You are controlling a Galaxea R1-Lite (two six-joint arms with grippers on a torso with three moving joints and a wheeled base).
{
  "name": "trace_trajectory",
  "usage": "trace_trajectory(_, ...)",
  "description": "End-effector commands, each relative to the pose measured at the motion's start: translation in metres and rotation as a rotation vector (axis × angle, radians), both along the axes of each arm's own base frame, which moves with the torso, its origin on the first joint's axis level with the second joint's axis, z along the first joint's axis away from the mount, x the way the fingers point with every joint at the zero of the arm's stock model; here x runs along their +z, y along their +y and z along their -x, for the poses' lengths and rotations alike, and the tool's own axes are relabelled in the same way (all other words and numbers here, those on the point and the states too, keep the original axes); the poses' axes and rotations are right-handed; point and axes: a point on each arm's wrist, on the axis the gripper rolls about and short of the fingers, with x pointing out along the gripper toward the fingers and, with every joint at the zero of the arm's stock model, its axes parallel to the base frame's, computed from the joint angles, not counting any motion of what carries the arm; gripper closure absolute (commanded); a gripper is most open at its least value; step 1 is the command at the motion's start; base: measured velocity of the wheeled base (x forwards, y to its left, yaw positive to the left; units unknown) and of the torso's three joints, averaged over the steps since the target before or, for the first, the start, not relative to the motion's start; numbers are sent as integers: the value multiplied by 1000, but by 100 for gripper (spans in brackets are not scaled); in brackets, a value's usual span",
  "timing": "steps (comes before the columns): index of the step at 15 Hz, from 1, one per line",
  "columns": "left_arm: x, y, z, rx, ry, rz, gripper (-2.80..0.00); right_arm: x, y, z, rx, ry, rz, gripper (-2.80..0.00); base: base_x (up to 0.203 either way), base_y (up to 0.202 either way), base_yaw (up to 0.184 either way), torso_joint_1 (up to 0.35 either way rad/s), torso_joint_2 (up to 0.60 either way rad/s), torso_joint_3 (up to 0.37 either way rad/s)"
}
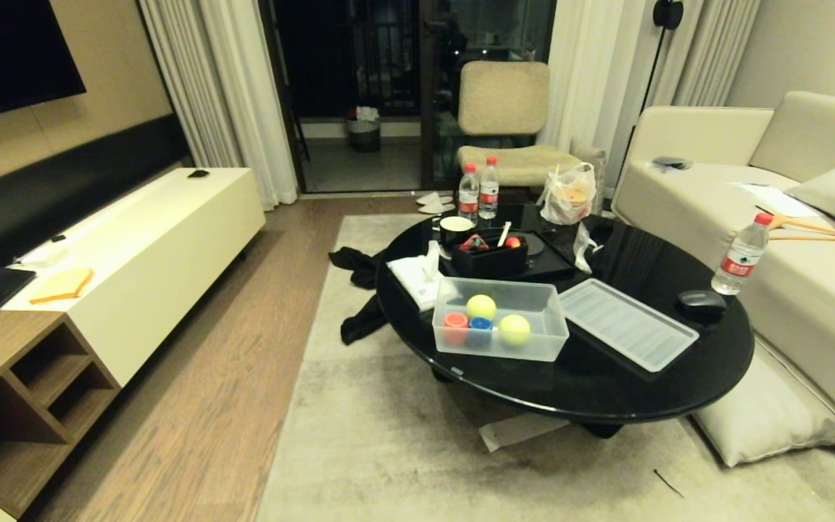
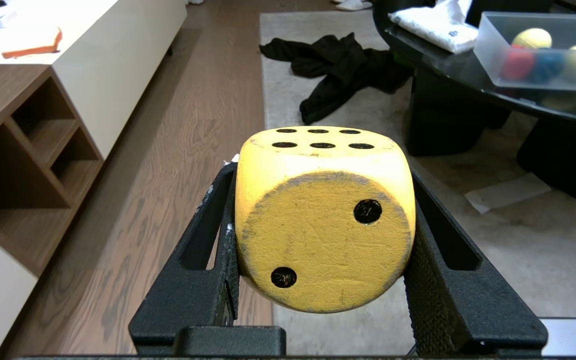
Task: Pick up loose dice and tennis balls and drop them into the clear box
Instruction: Put the toys in the box
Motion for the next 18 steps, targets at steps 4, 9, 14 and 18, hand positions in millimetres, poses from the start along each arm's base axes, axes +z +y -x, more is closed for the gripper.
trace_trajectory(4, 0, 0, 0, 0, 1, 0, 0, 0, 0, 0, 0, 0, 0, 0, 174, 0, 8, 1, 5, 5)
trace_trajectory(9, 0, 0, 0, 0, 1, -1, 0, 0, 0, 0, 0, 0, 0, 0, 176, 0, 8, 2, 1, 3)
trace_trajectory(14, 0, 0, 0, 0, 1, -1, 0, 0, 0, 0, 0, 0, 0, 0, 147, 0, -12, 2, 5, 3)
trace_trajectory(18, 0, 0, 0, 0, 1, 0, 0, 0, 0, 0, 0, 0, 0, 0, 0, 0, 0, 0, 0, 0)
